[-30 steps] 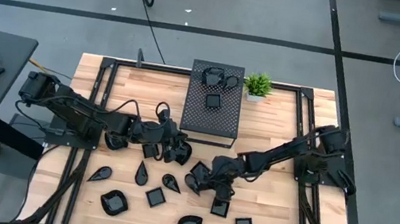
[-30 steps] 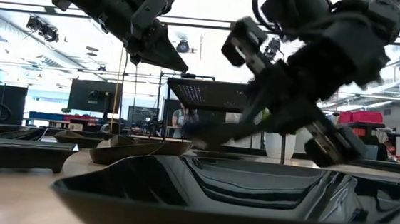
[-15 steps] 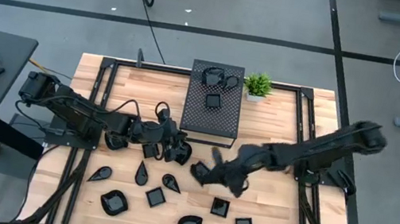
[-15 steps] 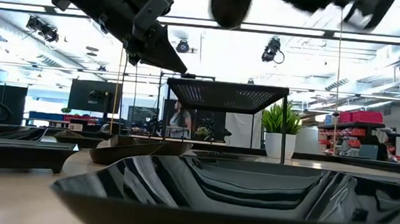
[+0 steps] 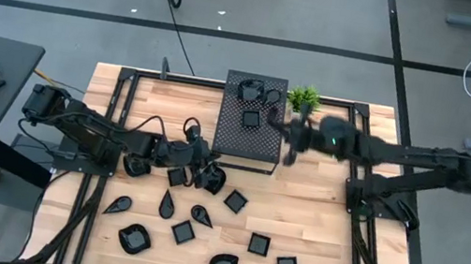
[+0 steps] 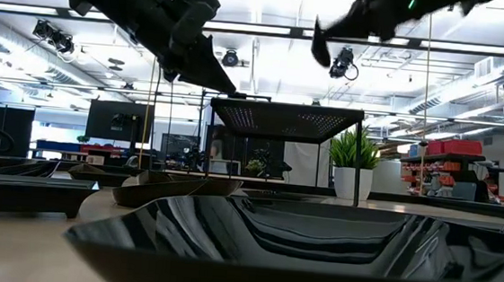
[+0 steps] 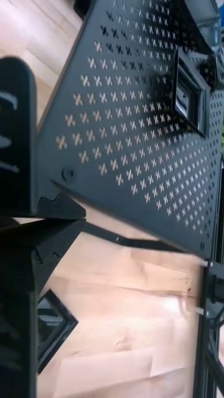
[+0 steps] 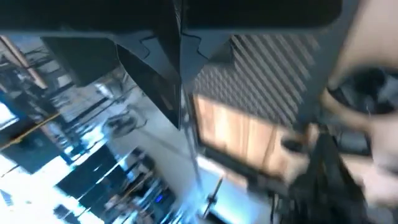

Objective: Pick & Place Mini shaped plates
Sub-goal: Stack the black drop-shaped plate on top of the black drop-shaped plate on the shelf

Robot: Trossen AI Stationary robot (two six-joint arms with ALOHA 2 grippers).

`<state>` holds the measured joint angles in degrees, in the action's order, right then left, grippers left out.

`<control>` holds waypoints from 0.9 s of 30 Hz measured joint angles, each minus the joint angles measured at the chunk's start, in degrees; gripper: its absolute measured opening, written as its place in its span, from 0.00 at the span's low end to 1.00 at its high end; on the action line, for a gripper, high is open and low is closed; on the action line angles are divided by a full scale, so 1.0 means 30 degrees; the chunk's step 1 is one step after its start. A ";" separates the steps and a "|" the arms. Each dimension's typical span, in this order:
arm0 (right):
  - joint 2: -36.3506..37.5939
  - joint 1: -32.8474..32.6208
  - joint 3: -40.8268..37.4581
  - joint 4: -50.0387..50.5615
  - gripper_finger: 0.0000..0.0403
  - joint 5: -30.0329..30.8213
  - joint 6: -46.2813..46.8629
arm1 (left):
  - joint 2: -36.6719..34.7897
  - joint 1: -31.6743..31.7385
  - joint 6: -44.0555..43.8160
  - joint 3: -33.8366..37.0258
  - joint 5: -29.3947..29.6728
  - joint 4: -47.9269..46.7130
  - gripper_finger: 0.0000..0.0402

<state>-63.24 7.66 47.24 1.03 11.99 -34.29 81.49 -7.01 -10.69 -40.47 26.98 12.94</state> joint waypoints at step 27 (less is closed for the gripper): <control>-0.6989 0.7039 0.3723 0.4006 0.02 -0.3822 -0.9861 | 0.0000 0.0437 -0.0374 0.0000 -0.0583 0.0090 0.02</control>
<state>-84.20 28.77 58.41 13.05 0.52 -63.88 81.49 -5.69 -11.81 -40.47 25.23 13.21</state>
